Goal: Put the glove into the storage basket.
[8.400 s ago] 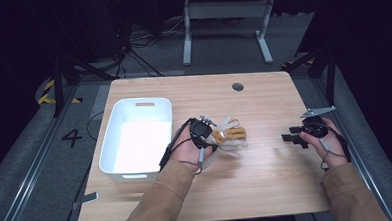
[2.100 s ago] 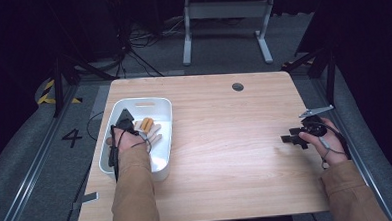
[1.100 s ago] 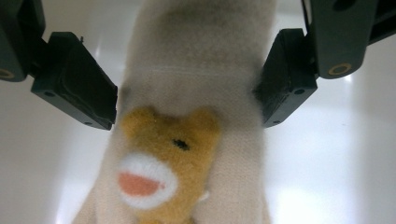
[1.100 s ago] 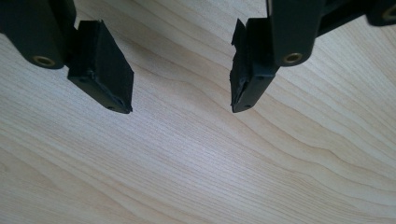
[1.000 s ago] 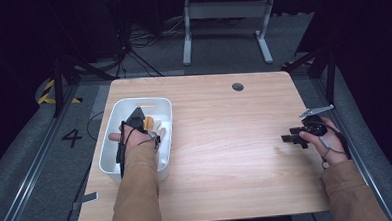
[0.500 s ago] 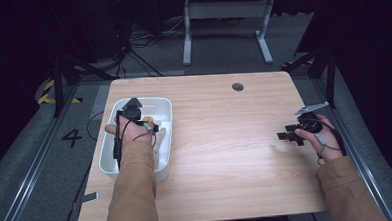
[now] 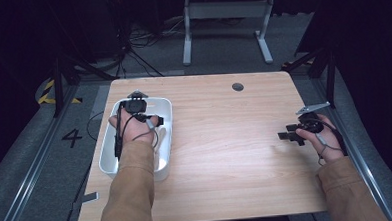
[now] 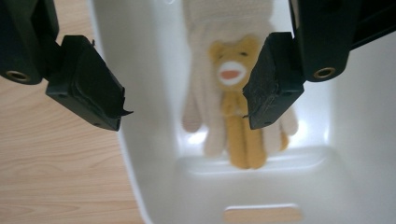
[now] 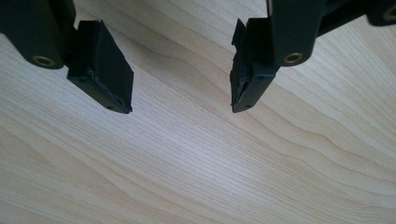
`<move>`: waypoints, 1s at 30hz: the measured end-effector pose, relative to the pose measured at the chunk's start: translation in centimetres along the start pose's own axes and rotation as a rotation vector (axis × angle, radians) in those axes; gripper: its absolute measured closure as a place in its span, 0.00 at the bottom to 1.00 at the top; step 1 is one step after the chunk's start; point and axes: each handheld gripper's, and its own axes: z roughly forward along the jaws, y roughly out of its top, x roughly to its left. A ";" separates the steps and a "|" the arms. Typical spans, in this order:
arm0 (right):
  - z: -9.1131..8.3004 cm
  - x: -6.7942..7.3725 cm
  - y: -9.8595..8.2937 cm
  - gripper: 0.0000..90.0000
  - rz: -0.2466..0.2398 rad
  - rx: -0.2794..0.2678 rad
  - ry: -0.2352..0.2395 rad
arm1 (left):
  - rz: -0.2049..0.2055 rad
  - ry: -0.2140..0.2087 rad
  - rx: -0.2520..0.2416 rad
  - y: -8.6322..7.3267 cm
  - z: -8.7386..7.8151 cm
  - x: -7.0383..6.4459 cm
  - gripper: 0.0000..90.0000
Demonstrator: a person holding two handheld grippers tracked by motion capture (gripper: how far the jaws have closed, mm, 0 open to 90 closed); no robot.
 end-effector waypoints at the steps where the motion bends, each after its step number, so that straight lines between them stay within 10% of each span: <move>1: 0.0 0.0 0.0 0.45 0.000 0.000 0.000 | 0.000 0.000 0.000 0.0 0.0 0.0 0.32; 14: -1.1 -0.2 -1.2 0.45 0.021 -0.020 0.012 | 0.298 -0.232 -0.109 -1.1 -1.9 -7.2 0.31; 30: -1.9 -0.1 -1.5 0.45 0.003 -0.037 0.018 | 0.476 -0.433 -0.122 -6.2 1.5 -10.5 0.31</move>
